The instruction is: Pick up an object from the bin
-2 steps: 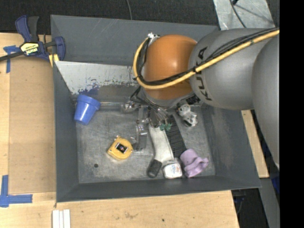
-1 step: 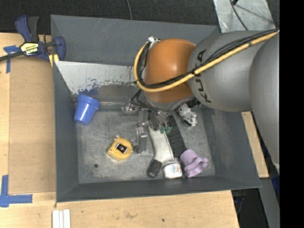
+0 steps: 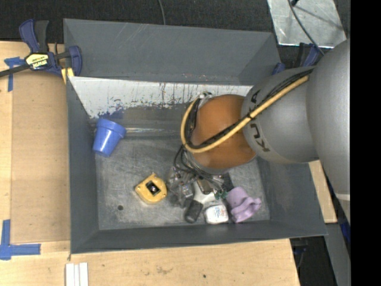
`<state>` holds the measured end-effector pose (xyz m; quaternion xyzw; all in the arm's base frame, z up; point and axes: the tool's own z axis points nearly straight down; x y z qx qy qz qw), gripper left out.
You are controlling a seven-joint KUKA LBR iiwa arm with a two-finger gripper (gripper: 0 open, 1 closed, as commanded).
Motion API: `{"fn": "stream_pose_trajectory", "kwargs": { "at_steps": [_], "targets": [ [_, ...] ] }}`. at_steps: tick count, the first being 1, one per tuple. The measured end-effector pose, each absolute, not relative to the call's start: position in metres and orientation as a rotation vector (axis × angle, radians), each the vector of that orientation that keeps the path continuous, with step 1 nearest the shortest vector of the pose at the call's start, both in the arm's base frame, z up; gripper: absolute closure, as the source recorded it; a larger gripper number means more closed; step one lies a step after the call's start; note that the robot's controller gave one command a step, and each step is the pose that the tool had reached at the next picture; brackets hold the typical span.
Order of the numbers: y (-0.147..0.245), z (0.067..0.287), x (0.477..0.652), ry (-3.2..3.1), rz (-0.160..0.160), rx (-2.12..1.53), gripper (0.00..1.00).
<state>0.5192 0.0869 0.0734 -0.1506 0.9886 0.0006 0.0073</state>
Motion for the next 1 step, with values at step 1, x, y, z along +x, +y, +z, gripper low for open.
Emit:
{"fn": "stream_pose_trajectory", "kwargs": {
  "at_steps": [1],
  "targets": [
    [0.0869,0.0734,0.5192,3.091,0.002,-0.470,1.00]
  ]
}}
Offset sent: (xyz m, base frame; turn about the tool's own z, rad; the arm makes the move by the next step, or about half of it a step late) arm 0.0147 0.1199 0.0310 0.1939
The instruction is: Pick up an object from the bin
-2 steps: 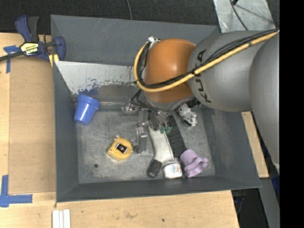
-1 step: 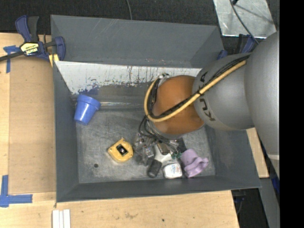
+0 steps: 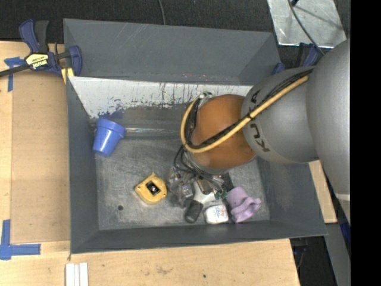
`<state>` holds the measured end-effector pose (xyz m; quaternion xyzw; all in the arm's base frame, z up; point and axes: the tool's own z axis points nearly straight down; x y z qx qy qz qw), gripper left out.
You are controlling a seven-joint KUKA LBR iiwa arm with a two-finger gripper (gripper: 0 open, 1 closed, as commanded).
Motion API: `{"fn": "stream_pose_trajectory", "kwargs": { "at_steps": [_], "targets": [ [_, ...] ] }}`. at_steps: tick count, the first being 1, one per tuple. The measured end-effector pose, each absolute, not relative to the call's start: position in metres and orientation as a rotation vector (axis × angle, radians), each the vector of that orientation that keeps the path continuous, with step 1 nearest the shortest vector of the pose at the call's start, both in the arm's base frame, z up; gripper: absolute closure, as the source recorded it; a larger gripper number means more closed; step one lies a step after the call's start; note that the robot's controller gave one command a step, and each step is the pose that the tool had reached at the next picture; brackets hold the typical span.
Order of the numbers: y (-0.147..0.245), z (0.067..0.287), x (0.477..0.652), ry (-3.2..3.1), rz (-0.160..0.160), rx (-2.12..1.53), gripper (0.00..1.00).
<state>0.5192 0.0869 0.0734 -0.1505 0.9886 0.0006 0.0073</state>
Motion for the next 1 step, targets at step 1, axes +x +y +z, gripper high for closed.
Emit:
{"fn": "stream_pose_trajectory", "kwargs": {
  "at_steps": [1],
  "targets": [
    [0.1971,0.1024,0.5339,3.134,0.002,-0.187,0.00]
  ]
}}
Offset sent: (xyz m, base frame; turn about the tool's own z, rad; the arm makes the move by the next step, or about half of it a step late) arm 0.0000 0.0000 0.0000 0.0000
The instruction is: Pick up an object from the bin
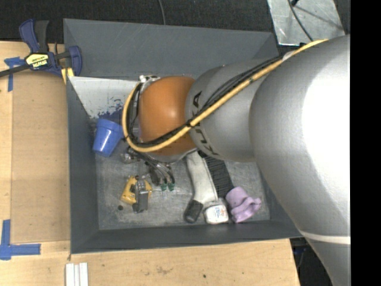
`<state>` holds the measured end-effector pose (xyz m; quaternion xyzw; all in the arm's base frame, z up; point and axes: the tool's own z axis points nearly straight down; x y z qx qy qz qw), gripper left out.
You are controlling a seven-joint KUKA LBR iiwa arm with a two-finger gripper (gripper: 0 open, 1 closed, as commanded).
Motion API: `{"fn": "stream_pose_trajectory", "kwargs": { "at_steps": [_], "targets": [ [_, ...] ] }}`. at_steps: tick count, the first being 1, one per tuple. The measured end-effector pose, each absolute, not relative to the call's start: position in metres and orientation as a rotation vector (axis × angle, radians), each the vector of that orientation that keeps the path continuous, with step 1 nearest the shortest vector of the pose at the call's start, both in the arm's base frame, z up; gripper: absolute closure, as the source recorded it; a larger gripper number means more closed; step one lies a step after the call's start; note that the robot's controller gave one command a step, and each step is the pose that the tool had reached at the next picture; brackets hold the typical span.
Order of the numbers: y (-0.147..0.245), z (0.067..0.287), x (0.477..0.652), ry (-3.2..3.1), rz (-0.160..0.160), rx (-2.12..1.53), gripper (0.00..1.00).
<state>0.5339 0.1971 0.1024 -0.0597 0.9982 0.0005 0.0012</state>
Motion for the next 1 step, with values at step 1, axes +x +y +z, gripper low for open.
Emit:
{"fn": "stream_pose_trajectory", "kwargs": {
  "at_steps": [1],
  "targets": [
    [0.2083,0.1053,0.5346,3.133,0.004,-0.175,0.00]
  ]
}}
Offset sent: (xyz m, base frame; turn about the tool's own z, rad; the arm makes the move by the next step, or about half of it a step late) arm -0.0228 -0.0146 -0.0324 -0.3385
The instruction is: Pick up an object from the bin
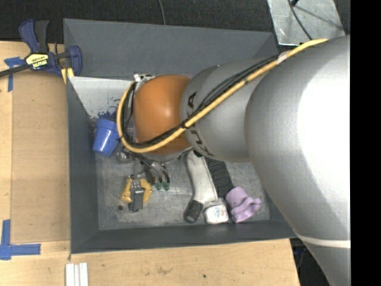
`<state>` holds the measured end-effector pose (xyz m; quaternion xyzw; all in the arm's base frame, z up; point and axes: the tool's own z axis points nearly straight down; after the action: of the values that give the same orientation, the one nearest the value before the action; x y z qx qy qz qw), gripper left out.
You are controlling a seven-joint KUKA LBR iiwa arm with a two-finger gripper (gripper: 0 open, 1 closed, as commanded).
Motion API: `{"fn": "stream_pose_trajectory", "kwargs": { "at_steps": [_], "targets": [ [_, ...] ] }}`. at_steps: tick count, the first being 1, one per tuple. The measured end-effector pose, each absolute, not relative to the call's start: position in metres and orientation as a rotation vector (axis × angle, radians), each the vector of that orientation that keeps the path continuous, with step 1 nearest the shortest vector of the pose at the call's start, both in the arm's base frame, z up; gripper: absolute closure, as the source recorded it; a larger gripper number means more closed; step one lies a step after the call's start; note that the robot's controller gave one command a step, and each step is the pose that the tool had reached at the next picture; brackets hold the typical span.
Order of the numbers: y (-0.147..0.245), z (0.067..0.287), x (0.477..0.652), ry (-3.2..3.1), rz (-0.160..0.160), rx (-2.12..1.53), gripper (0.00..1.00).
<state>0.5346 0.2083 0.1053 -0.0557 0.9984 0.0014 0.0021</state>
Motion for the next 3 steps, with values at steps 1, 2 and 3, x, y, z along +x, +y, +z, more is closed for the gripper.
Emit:
{"fn": "stream_pose_trajectory", "kwargs": {
  "at_steps": [1,2,3],
  "targets": [
    [0.201,0.095,0.528,3.115,0.003,-0.356,0.00],
    [0.149,0.076,0.538,3.095,0.013,-0.469,1.00],
    [0.149,0.076,0.538,3.095,0.013,-0.468,1.00]
  ]
}}
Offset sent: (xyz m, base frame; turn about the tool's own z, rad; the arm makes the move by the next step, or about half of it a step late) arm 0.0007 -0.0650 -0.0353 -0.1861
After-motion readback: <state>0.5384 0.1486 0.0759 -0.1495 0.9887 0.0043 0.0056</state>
